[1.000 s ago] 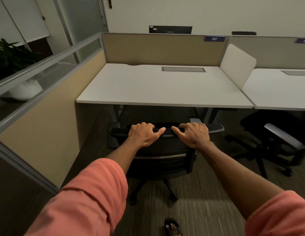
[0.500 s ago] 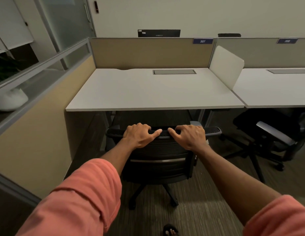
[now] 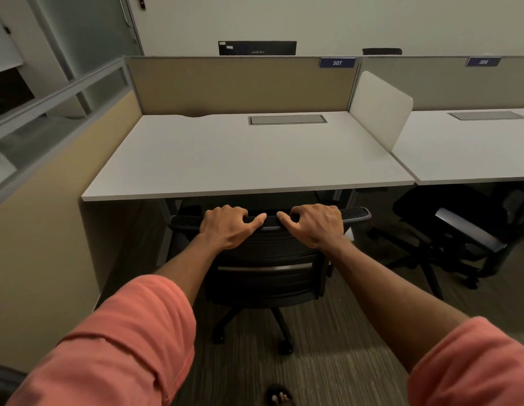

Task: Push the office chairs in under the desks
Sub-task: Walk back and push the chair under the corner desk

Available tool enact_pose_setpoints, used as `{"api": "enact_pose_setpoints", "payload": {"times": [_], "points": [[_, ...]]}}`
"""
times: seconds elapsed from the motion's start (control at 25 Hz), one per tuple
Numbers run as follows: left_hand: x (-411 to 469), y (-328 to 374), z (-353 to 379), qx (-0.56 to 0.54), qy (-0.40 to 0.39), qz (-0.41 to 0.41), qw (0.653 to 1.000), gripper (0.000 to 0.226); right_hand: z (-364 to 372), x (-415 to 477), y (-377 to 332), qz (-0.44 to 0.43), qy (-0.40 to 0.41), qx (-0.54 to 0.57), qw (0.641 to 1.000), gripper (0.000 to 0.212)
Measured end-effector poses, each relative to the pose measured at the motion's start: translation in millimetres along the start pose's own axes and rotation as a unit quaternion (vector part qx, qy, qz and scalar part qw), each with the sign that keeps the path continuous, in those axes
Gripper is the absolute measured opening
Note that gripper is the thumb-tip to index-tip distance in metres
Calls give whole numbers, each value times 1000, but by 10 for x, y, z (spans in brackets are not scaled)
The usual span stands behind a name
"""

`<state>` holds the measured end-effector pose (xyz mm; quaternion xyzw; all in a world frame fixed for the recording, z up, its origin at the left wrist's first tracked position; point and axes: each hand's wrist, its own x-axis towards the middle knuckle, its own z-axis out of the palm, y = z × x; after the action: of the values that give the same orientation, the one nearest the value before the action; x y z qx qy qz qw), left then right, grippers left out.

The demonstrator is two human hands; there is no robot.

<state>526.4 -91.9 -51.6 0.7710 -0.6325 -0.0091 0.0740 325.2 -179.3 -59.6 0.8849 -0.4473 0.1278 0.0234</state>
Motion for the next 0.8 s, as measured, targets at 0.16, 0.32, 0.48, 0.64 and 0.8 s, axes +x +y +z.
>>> {"api": "enact_pose_setpoints", "payload": {"times": [0.16,0.32,0.48,0.64,0.8], "points": [[361,68,57,3,11,-5,1000,69,36,341,224,-6,7,-4,1000,69],[730,139,96,-1,11,-15,1000,69,85,678,431,-8,3,-8,1000,68],[1082,160,125,12,8,-28,999,67,129,1009,581,-17,10,-8,1000,62],[1430,157,157,11,8,-34,999,66,229,1328,726,-19,0,-5,1000,67],[1715,135,188,19,7,-31,999,63,326,1600,843,-19,-6,3,1000,71]]}}
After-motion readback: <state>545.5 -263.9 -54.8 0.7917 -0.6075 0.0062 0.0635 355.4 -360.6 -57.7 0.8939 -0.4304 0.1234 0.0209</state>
